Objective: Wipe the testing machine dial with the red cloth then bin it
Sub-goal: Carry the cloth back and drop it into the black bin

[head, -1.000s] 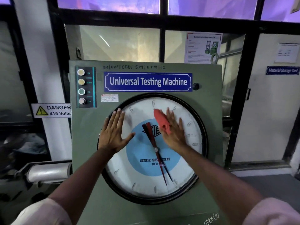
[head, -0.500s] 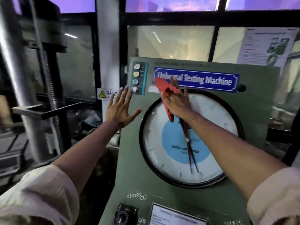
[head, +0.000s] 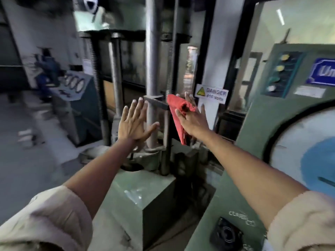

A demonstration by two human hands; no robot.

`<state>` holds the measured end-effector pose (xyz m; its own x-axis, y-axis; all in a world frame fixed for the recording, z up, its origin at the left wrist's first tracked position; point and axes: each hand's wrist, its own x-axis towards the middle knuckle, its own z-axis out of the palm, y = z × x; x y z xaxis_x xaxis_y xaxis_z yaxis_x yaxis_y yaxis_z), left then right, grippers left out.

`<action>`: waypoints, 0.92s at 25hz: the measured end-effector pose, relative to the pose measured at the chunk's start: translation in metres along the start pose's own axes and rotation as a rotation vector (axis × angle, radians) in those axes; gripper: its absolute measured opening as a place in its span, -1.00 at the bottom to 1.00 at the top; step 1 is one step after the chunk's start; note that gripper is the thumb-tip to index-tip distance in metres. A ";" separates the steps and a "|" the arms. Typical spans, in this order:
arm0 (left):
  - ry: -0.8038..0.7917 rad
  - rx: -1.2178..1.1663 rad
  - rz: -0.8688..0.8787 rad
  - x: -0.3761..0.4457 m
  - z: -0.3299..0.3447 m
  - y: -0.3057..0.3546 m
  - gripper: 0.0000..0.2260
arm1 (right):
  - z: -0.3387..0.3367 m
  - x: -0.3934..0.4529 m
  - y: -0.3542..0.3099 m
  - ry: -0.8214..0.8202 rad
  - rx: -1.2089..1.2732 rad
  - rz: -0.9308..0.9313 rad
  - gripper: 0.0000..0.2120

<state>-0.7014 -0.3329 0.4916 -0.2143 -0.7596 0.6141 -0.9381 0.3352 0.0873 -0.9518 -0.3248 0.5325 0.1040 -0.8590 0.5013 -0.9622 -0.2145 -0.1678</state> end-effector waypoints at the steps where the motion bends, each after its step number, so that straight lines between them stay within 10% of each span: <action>1: -0.002 0.011 -0.020 -0.007 -0.001 -0.031 -0.07 | 0.019 0.009 -0.025 -0.013 0.024 0.001 -0.34; 23: -0.130 0.176 -0.331 -0.146 -0.001 -0.354 -0.10 | 0.257 0.079 -0.336 -0.346 0.169 -0.252 -0.29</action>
<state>-0.3373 -0.3402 0.3722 0.0859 -0.8786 0.4697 -0.9921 -0.0320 0.1215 -0.5556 -0.4400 0.4102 0.4348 -0.8689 0.2365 -0.8446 -0.4846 -0.2276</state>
